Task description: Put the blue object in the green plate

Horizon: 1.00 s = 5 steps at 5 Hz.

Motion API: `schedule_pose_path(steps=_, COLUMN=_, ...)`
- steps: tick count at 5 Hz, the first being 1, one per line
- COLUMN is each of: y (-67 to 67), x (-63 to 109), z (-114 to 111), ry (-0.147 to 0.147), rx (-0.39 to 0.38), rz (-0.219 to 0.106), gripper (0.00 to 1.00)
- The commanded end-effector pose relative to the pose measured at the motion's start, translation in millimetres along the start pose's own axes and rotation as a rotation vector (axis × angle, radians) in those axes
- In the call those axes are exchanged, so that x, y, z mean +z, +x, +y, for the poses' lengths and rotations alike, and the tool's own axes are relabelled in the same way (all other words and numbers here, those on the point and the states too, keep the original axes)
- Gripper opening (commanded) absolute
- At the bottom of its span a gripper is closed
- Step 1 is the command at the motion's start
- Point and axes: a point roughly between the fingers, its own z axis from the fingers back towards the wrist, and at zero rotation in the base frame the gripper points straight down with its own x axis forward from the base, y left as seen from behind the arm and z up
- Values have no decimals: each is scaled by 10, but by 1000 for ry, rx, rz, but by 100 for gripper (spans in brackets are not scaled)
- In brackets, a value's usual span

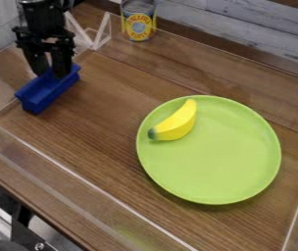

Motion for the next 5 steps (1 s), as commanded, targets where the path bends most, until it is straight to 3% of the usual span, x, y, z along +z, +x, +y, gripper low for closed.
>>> schedule_pose_path(steps=1, y=51, x=186, z=38, ry=28, rx=-7, rz=-55, gripper=0)
schedule_pose_path(steps=5, y=35, x=425, z=-141, ry=12, rx=-53, rz=-65, gripper=0)
